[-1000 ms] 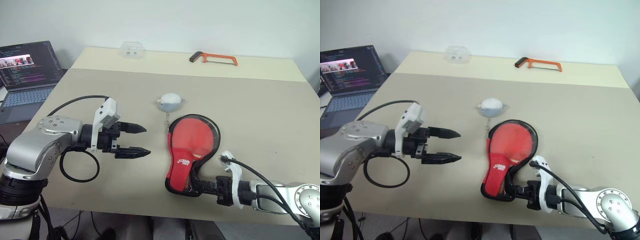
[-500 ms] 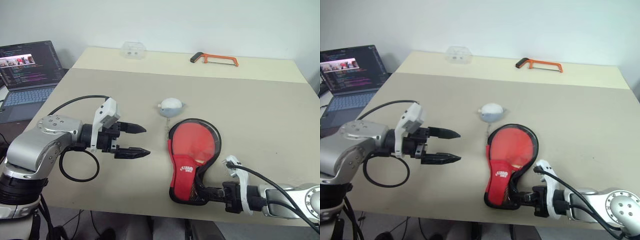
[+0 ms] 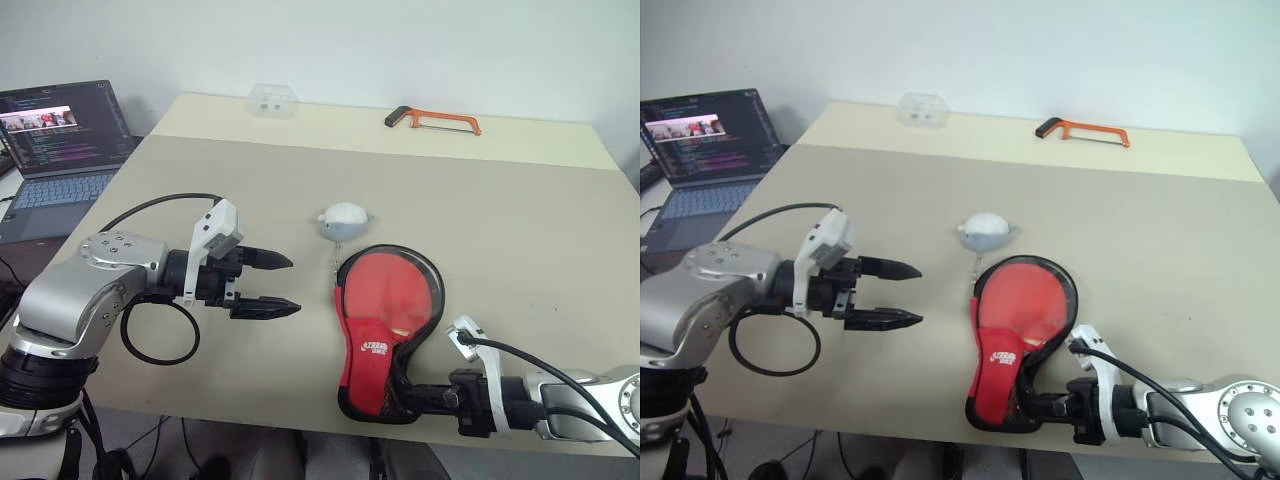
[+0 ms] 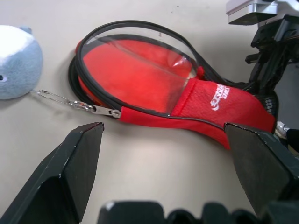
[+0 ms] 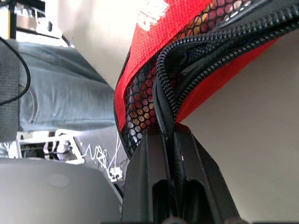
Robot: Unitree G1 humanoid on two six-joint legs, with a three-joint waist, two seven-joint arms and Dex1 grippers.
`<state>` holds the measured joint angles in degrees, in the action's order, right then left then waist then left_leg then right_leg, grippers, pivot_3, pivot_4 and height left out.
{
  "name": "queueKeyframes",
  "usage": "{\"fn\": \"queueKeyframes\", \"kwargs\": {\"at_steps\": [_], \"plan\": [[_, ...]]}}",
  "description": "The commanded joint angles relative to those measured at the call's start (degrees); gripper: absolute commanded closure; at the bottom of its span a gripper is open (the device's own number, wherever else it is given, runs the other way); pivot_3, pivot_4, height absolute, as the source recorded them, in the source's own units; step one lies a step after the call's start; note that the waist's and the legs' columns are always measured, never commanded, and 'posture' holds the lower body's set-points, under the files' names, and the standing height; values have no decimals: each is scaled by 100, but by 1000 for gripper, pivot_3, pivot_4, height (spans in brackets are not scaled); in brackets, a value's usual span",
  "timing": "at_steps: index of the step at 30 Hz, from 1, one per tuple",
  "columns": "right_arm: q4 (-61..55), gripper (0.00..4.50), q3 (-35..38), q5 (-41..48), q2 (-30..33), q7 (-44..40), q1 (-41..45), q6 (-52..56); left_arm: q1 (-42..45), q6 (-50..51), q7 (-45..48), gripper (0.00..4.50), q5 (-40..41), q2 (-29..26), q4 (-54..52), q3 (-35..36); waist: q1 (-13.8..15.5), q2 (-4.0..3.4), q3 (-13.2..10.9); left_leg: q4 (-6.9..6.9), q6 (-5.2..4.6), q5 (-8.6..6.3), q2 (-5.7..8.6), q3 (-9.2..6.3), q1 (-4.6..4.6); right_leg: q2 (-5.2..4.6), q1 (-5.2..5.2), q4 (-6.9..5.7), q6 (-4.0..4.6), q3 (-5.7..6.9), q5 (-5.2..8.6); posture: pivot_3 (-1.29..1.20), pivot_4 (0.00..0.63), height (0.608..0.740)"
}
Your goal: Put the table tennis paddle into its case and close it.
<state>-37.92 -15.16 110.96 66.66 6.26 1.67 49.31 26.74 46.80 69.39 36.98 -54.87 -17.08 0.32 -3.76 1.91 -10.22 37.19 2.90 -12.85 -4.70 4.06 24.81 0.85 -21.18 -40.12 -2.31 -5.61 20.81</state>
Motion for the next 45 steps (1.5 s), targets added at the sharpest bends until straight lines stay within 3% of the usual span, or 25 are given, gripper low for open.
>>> {"fn": "queueKeyframes", "kwargs": {"at_steps": [1, 16, 19, 27, 30, 33, 36, 40, 45], "plan": [[-283, 4468, -85, 204, 79, -251, 89, 43, 43, -103, 29, 0, -28, -80, -21, 65, 22, 0, 0, 1, 0, 0, 0, -2, 0, 0, 0, 0, 0, 1, 0, 0, 150, 740], [52, 4468, -6, 204, 276, -245, 709, 386, 71, -145, 52, 0, -93, -48, 45, 9, 55, 0, 0, 19, -2, -1, 1, -19, 1, -5, 6, -15, 2, 10, 0, 0, 150, 740], [137, 3749, -33, 204, 228, -195, 787, 460, 84, -177, 52, 0, -106, -37, 69, -10, 56, 0, 0, 36, -6, -4, 0, -23, 3, -5, 6, -27, 2, 10, 0, 0, 150, 740], [120, 1046, 149, 183, 372, -425, 850, 730, 111, -225, 49, 0, -151, -22, 119, -28, 55, 0, 0, 78, -26, -13, 5, -38, 2, -3, 6, -82, 2, 12, 1, 0, 150, 740], [147, 15, 596, -760, 822, -1217, 862, 1147, 128, -254, 3, 0, -150, 6, 178, 17, 58, 0, 0, 79, -27, -12, 9, -41, 2, -3, 5, -86, 2, 15, 1, 0, 150, 740], [361, 15, 1203, -2216, 1363, -2536, 763, 1109, 196, -320, -108, 0, -152, 120, 293, 91, 76, 0, 0, 79, -27, -13, 9, -41, 2, -3, 4, -84, 2, 17, 1, 0, 150, 740], [544, 15, 1748, -3269, 1378, -3460, 943, 574, 455, -453, -389, 0, -253, 379, 536, 123, 87, 0, 0, 80, -27, -13, 8, -43, 2, -2, 4, -84, 3, 19, 1, 0, 150, 740], [643, 15, 1809, -4190, 406, -3414, 1670, -100, 941, -632, -900, 0, -476, 827, 1030, 124, 84, 3, 2, 82, -28, -13, 10, -45, 2, 6, 4, -85, 3, 19, 1, 0, 150, 740], [754, 15, 698, -6258, -1622, -2549, 2360, -912, 1780, -1073, -1084, 0, -1073, 1371, 2111, -313, 92, 3, 2, 83, -26, -12, 15, -46, 6, 9, 1, -84, 3, 17, 0, 0, 150, 740]]}}
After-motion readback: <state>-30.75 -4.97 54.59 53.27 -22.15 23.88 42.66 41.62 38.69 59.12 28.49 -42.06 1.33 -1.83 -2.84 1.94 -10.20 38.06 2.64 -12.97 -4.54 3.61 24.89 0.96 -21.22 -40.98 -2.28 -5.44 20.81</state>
